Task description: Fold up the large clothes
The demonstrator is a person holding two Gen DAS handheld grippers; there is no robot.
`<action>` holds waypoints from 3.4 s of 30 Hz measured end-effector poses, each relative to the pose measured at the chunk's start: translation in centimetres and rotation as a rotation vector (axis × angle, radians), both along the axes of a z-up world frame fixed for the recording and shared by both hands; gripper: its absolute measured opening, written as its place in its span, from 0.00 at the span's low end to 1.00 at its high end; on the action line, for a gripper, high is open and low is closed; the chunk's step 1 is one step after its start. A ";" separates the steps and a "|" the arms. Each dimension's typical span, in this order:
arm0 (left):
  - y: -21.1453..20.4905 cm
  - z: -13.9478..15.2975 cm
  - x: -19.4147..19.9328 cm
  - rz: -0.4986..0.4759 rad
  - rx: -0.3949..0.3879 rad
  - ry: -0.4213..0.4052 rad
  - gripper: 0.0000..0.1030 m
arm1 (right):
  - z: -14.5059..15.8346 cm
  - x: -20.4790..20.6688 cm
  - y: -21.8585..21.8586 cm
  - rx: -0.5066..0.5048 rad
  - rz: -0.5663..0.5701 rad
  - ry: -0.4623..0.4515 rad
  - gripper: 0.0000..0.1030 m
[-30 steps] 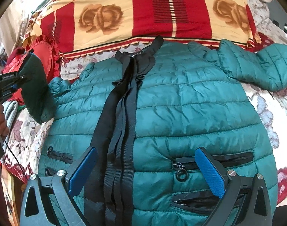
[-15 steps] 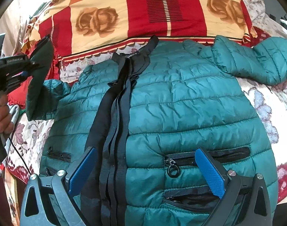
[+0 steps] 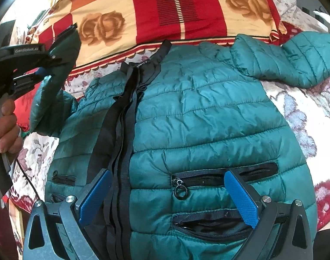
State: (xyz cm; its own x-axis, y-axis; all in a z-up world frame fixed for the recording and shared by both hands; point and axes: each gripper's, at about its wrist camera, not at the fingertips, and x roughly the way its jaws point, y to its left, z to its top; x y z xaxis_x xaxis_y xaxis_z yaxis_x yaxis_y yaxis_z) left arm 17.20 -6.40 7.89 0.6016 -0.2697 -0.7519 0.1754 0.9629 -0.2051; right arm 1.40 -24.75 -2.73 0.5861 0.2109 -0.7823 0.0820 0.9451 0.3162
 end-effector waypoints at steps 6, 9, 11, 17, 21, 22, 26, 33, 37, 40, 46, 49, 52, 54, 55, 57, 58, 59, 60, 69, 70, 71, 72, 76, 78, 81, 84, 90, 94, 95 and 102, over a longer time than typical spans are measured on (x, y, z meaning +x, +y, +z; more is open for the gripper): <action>-2.4 -0.4 0.3 -0.040 -0.013 0.013 0.16 | -0.1 -0.2 -0.2 0.004 -0.001 -0.002 1.00; -3.5 -1.0 0.8 -0.060 -0.035 0.037 0.16 | -0.1 -0.3 -0.3 0.007 0.002 -0.003 1.00; -4.2 -1.4 1.0 -0.072 -0.045 0.047 0.16 | -0.1 -0.3 -0.4 0.009 0.001 -0.003 1.00; -6.3 -2.7 1.9 -0.106 -0.070 0.071 0.16 | -0.1 -0.5 -0.7 0.025 0.007 -0.004 1.00; -7.9 -4.0 2.5 -0.134 -0.083 0.093 0.16 | -0.1 -0.6 -0.8 0.031 0.012 -0.005 1.00; -8.2 -4.3 2.6 -0.139 -0.083 0.096 0.16 | -0.1 -0.6 -0.8 0.032 0.012 -0.005 1.00; -9.6 -5.9 3.0 -0.176 -0.088 0.122 0.16 | -0.2 -0.5 -0.9 0.032 0.012 -0.007 1.00; -10.0 -7.2 3.2 -0.202 -0.162 0.121 0.17 | -0.2 -0.6 -1.0 0.022 0.018 -0.005 1.00; -9.7 -7.7 3.8 -0.211 -0.223 0.156 0.32 | -0.3 -0.5 -1.0 0.020 0.019 0.001 1.00; -9.5 -7.4 3.8 -0.233 -0.264 0.163 0.60 | -0.2 -0.5 -1.0 0.014 0.019 0.007 1.00; -6.6 -4.5 2.7 -0.251 -0.300 0.146 0.64 | 0.8 -0.3 -1.0 0.001 0.023 -0.006 1.00; -3.1 -2.9 1.6 -0.212 -0.242 0.086 0.64 | 2.4 0.7 -1.2 -0.004 0.020 -0.044 1.00; 1.4 -2.1 0.7 -0.125 -0.162 0.039 0.64 | 3.5 2.2 -1.4 -0.002 0.003 -0.070 1.00; 4.8 -2.2 0.1 -0.055 -0.111 0.023 0.64 | 3.4 4.0 -1.6 0.026 -0.002 -0.066 1.00; 6.1 -2.4 -0.1 -0.029 -0.092 0.021 0.64 | 3.4 4.8 -1.7 0.037 -0.007 -0.057 1.00; 8.8 -3.1 -0.5 0.026 -0.040 0.025 0.64 | 3.0 6.8 -1.7 0.056 -0.020 -0.041 1.00; 10.2 -3.6 -0.6 0.053 -0.023 0.028 0.64 | 2.9 7.5 -1.7 0.060 -0.025 -0.036 1.00; 11.3 -3.9 -0.8 0.077 -0.011 0.033 0.64 | 2.7 8.4 -1.8 0.062 -0.036 -0.025 1.00; 12.6 -4.4 -0.9 0.109 0.003 0.038 0.64 | 2.4 9.4 -1.8 0.068 -0.049 -0.011 1.00; 17.8 -7.6 -0.6 0.248 -0.015 0.094 0.64 | -0.4 14.4 -1.2 0.198 -0.064 0.060 0.64; 17.9 -7.7 -0.4 0.254 -0.022 0.098 0.64 | -0.5 14.6 -0.9 0.181 -0.058 0.059 0.44; 17.9 -7.9 -0.1 0.263 -0.031 0.103 0.64 | -0.5 14.8 -0.6 0.157 -0.051 0.050 0.30; 17.8 -7.9 0.1 0.267 -0.035 0.105 0.64 | -0.2 14.8 -0.4 0.136 -0.045 0.037 0.26; 17.2 -8.1 0.8 0.273 -0.039 0.102 0.64 | 2.2 14.2 -0.3 0.019 -0.044 -0.072 0.12; 16.4 -8.3 1.4 0.266 -0.032 0.101 0.64 | 3.6 13.7 -0.8 -0.057 -0.074 -0.130 0.10; 15.3 -8.9 2.4 0.267 -0.023 0.111 0.64 | 3.6 14.4 -1.2 -0.198 -0.115 -0.141 0.09; 14.2 -9.9 3.3 0.269 -0.011 0.129 0.64 | 2.1 15.8 -2.5 -0.225 -0.138 -0.099 0.09; 13.0 -11.7 4.2 0.281 0.010 0.151 0.64 | 1.3 15.5 -4.6 -0.128 -0.161 -0.025 0.51; 13.1 -11.9 4.5 0.290 -0.010 0.158 0.64 | 4.1 13.7 -3.5 -0.150 -0.121 -0.107 0.52; 13.1 -12.0 4.6 0.291 -0.007 0.158 0.64 | 4.9 13.9 -2.6 -0.161 -0.080 -0.124 0.52; 12.6 -12.3 4.6 0.298 0.024 0.147 0.66 | 3.4 18.2 2.1 -0.243 0.077 -0.088 0.51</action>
State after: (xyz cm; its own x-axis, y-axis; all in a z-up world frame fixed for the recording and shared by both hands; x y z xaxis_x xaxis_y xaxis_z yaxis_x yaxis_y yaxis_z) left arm 21.81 6.18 -4.43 0.5363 -0.0792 -0.8403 -0.1443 0.9723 -0.1838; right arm 19.60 -22.61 0.62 0.6440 0.0696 -0.7619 -0.0105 0.9966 0.0822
